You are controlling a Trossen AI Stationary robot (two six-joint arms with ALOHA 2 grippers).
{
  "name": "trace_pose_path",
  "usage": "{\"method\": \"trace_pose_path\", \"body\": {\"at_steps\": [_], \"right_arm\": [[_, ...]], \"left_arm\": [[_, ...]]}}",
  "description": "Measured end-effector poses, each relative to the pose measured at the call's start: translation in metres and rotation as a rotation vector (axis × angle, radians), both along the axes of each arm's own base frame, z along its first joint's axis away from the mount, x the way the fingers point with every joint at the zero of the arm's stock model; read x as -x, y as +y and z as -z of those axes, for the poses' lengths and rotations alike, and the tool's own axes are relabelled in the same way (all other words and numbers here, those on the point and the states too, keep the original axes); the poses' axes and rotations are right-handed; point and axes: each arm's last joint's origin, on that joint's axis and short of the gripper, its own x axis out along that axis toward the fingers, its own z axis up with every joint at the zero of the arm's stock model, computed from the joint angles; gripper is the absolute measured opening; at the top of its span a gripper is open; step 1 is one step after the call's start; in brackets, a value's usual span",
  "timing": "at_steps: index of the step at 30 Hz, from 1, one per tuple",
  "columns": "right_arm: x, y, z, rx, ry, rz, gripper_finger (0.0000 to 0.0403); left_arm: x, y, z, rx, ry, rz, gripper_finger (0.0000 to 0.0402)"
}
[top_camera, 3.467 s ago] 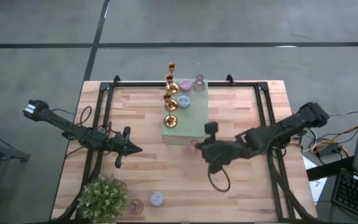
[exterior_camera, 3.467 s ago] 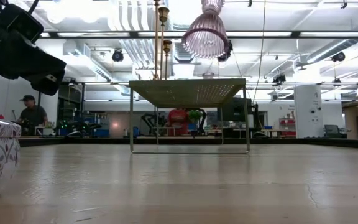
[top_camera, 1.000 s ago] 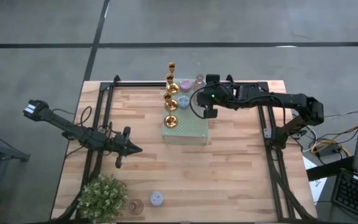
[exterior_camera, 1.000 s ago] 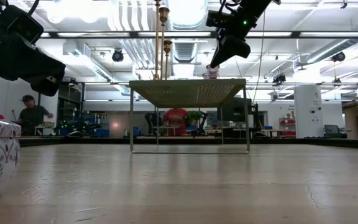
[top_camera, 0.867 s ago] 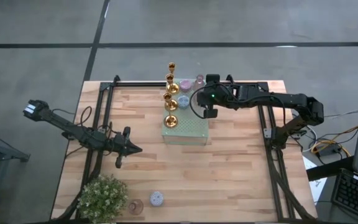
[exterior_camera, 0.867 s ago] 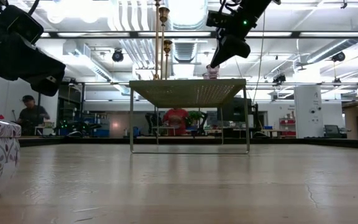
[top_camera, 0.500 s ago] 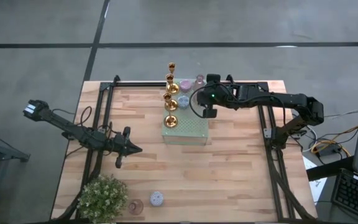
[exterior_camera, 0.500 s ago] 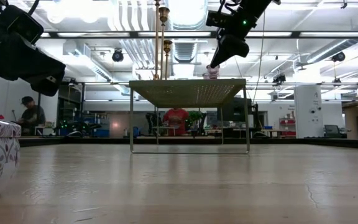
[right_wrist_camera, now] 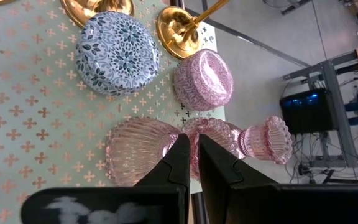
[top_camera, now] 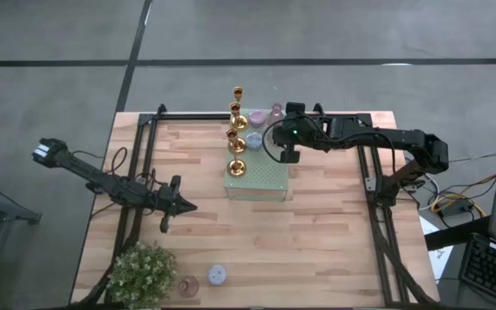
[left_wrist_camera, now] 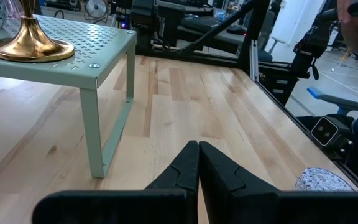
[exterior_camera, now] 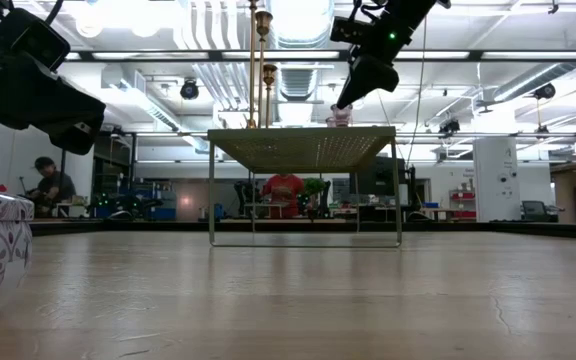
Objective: Pick & Place candle stick holders
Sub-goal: Put the top pink glass candle holder on the shelf, then put the patterned light maroon scented candle on the shelf
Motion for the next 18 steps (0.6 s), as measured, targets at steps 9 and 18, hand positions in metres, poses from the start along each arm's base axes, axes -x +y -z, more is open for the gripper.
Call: {"method": "trace_pose_path", "body": {"at_steps": [9,18], "right_arm": [[-0.0009,0.0030,0.0001,-0.014,-0.008,-0.009,0.0029],[0.0004,0.0082,-0.0030,-0.022,-0.028,-0.008,0.0114]], "left_arm": [[0.0000,0.0001,0.0000,0.000,0.000,-0.001,0.0014],[0.0000,0.0001,0.0000,0.000,0.000,-0.001,0.0014]]}}
